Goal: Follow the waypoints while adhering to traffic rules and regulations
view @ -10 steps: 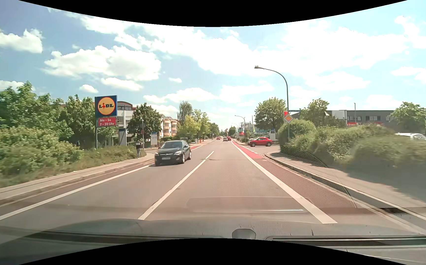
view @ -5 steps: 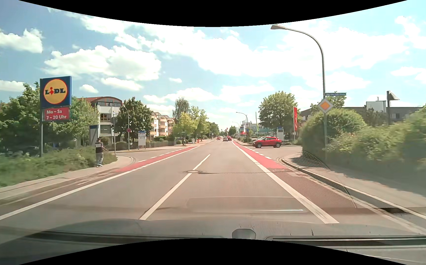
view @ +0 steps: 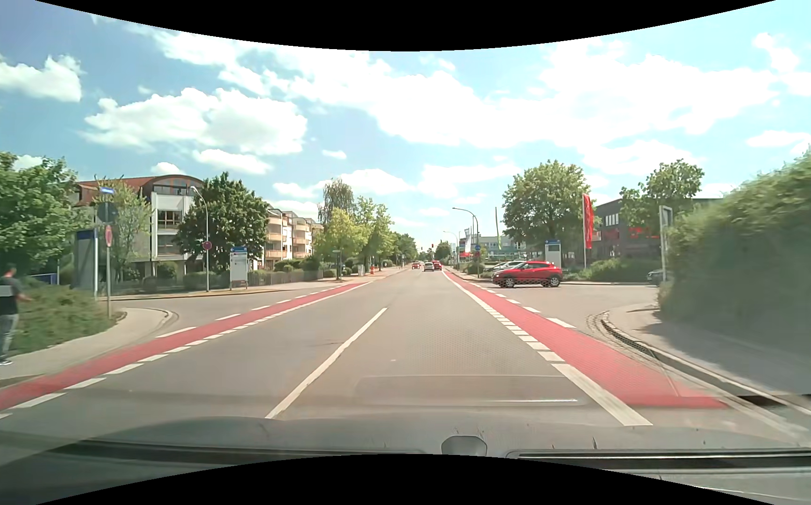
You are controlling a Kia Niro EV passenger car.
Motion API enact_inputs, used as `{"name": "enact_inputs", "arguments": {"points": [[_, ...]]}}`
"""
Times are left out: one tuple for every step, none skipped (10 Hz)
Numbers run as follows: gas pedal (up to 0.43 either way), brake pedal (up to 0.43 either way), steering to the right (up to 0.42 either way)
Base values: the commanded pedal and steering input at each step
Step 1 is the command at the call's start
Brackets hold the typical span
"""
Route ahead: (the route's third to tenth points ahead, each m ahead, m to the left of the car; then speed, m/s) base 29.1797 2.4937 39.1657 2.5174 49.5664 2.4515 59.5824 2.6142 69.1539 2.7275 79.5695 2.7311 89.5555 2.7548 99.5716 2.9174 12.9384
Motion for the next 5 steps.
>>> {"name": "enact_inputs", "arguments": {"points": [[0.0,0.073,0.003],[0.0,0.085,0.004],[0.0,0.091,0.004],[0.0,0.091,0.004],[0.0,0.104,0.004]]}}
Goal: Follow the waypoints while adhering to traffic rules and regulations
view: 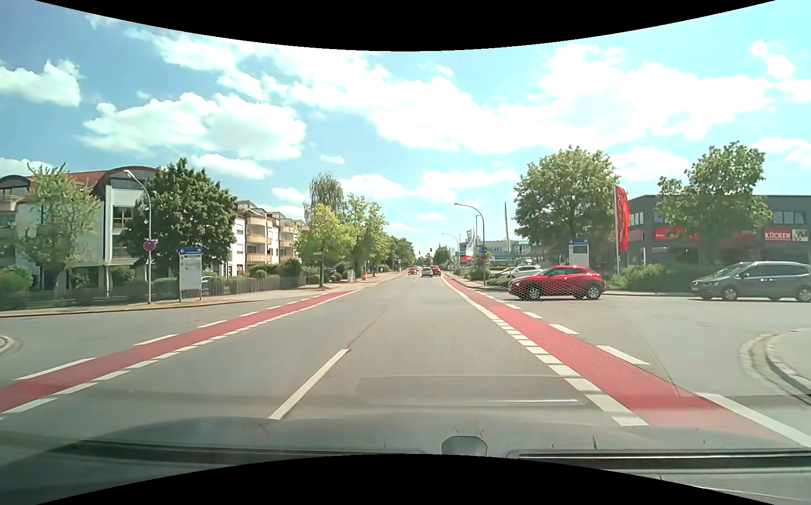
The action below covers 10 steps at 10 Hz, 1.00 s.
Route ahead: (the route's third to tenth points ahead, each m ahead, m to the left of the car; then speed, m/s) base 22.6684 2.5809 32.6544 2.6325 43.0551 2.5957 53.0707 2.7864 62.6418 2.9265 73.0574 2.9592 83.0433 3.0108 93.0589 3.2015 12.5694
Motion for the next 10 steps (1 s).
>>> {"name": "enact_inputs", "arguments": {"points": [[0.0,0.11,0.004],[0.0,0.116,0.004],[0.0,0.122,0.004],[0.0,0.128,0.004],[0.0,0.134,0.004],[0.0,0.14,0.004],[0.0,0.152,0.004],[0.0,0.171,0.004],[0.0,0.171,0.003],[0.0,0.177,0.003]]}}
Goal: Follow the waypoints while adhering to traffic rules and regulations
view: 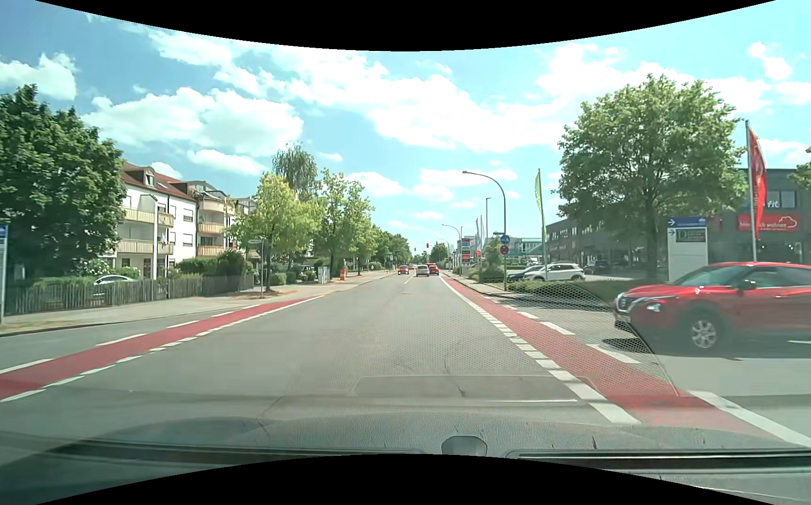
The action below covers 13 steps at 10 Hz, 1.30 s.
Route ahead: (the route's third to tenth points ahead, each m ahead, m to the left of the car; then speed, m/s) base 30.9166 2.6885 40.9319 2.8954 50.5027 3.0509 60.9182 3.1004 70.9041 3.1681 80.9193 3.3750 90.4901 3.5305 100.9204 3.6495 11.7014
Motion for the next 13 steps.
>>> {"name": "enact_inputs", "arguments": {"points": [[0.0,0.177,0.003],[0.0,0.177,0.002],[0.0,0.177,0.002],[0.0,0.177,0.002],[0.0,0.171,0.002],[0.0,0.177,0.002],[0.0,0.171,0.002],[0.0,0.177,0.002],[0.0,0.177,0.002],[0.0,0.177,0.003],[0.0,0.177,0.002],[0.0,0.177,0.003],[0.0,0.177,0.003]]}}
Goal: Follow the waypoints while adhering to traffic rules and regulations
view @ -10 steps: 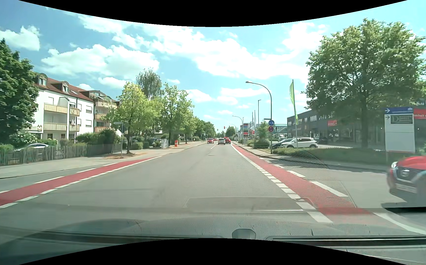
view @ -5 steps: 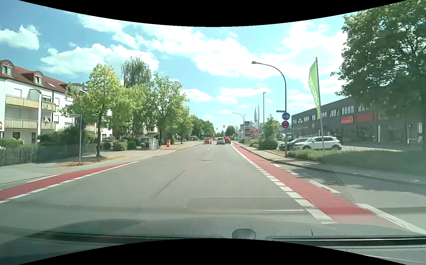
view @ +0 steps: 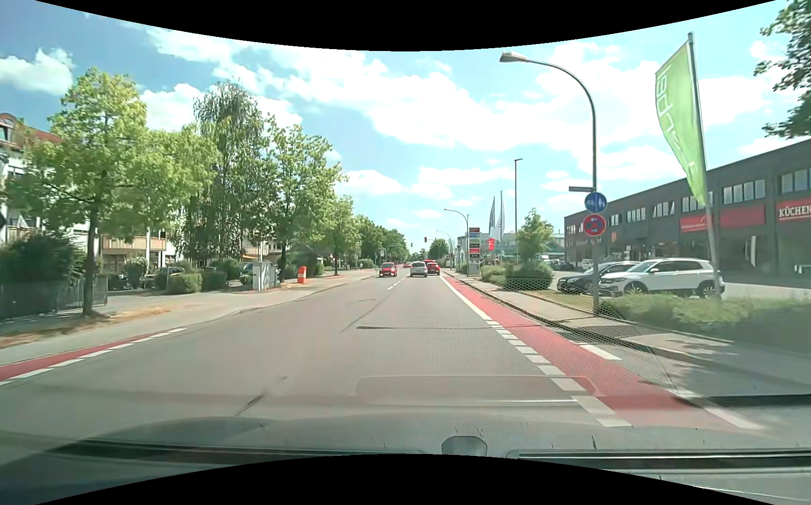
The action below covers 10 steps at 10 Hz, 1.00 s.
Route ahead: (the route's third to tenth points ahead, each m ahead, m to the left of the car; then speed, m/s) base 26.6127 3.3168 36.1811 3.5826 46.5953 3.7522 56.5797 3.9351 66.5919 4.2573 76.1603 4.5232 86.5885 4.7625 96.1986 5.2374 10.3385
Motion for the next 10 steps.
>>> {"name": "enact_inputs", "arguments": {"points": [[0.0,0.177,0.003],[0.0,0.177,0.003],[0.0,0.177,0.003],[0.0,0.177,0.002],[0.0,0.177,0.002],[0.0,0.177,0.003],[0.0,0.177,0.003],[0.0,0.177,0.003],[0.0,0.183,0.003],[0.0,0.189,0.002]]}}
